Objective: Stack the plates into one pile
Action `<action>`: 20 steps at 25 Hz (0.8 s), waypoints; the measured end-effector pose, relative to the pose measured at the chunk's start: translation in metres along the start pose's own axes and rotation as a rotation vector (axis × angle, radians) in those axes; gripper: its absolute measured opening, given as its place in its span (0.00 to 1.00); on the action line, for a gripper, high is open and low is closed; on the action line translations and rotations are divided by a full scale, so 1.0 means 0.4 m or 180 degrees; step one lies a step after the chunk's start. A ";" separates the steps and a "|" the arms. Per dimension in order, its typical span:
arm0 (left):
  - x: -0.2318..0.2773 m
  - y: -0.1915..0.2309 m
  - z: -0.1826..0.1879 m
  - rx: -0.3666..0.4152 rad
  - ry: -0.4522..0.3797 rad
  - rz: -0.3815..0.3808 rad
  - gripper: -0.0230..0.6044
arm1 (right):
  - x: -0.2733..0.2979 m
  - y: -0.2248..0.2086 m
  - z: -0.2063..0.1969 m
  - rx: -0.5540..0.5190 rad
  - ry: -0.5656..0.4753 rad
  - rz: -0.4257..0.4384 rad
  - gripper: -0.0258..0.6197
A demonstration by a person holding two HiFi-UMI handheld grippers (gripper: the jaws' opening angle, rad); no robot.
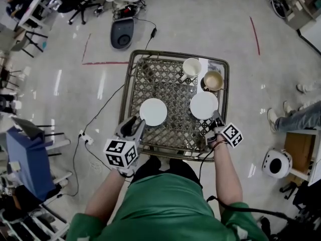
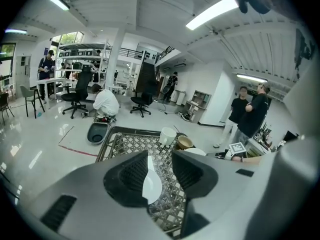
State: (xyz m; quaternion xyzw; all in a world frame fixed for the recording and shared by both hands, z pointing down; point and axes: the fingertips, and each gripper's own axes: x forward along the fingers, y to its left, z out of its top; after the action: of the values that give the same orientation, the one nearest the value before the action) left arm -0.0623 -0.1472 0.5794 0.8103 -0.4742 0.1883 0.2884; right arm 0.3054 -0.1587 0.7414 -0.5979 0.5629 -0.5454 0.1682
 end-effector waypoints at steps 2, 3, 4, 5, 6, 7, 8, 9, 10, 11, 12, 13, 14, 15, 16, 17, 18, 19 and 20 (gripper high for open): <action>0.008 0.004 0.000 -0.0002 0.0011 0.0000 0.29 | 0.008 -0.033 -0.003 0.0017 0.0002 -0.0115 0.09; 0.012 0.005 -0.001 -0.0001 0.0016 -0.0004 0.29 | 0.011 -0.050 -0.007 0.0029 0.0009 -0.0184 0.09; 0.016 0.005 -0.002 0.0000 0.0022 -0.0009 0.29 | 0.014 -0.067 -0.010 0.0043 0.0019 -0.0254 0.09; 0.019 0.004 -0.004 0.0001 0.0028 -0.0013 0.29 | 0.017 -0.083 -0.014 0.0060 0.0031 -0.0318 0.09; 0.023 0.003 -0.005 0.0002 0.0035 -0.0016 0.29 | 0.020 -0.098 -0.016 0.0083 0.0040 -0.0370 0.09; 0.025 0.001 -0.006 0.0002 0.0044 -0.0019 0.29 | 0.022 -0.110 -0.016 0.0116 0.0047 -0.0408 0.09; 0.027 -0.002 -0.007 0.0001 0.0055 -0.0022 0.29 | 0.025 -0.120 -0.016 0.0155 0.0053 -0.0436 0.09; 0.028 -0.003 -0.008 -0.0001 0.0067 -0.0022 0.29 | 0.027 -0.128 -0.016 0.0189 0.0061 -0.0456 0.09; 0.029 -0.002 -0.010 -0.0004 0.0078 -0.0020 0.29 | 0.032 -0.133 -0.017 0.0201 0.0075 -0.0474 0.09; 0.029 0.001 -0.013 -0.0008 0.0089 -0.0015 0.29 | 0.037 -0.138 -0.020 0.0190 0.0094 -0.0494 0.09; 0.029 0.005 -0.017 -0.0014 0.0099 -0.0008 0.29 | 0.043 -0.142 -0.023 0.0163 0.0112 -0.0516 0.09; 0.030 0.009 -0.020 -0.0021 0.0107 0.0000 0.29 | 0.048 -0.146 -0.026 0.0135 0.0128 -0.0539 0.09; 0.030 0.011 -0.023 -0.0027 0.0112 0.0008 0.29 | 0.053 -0.151 -0.028 0.0109 0.0141 -0.0564 0.09; 0.029 0.012 -0.025 -0.0034 0.0114 0.0015 0.29 | 0.056 -0.155 -0.029 0.0080 0.0156 -0.0596 0.09; 0.028 0.013 -0.026 -0.0041 0.0115 0.0020 0.29 | 0.058 -0.159 -0.031 0.0042 0.0176 -0.0636 0.09; 0.027 0.014 -0.026 -0.0048 0.0116 0.0026 0.29 | 0.059 -0.162 -0.033 -0.0006 0.0200 -0.0681 0.09; 0.025 0.015 -0.026 -0.0054 0.0116 0.0031 0.29 | 0.060 -0.164 -0.035 -0.0056 0.0218 -0.0721 0.09; 0.025 0.016 -0.028 -0.0060 0.0116 0.0035 0.29 | 0.062 -0.164 -0.036 -0.0100 0.0226 -0.0746 0.09; 0.024 0.018 -0.029 -0.0065 0.0117 0.0040 0.29 | 0.063 -0.162 -0.036 -0.0132 0.0225 -0.0752 0.09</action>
State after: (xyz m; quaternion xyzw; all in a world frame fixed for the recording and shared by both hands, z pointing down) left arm -0.0642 -0.1488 0.5960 0.8007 -0.4757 0.2001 0.3041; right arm 0.3193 -0.1544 0.8110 -0.6438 0.5052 -0.5704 0.0704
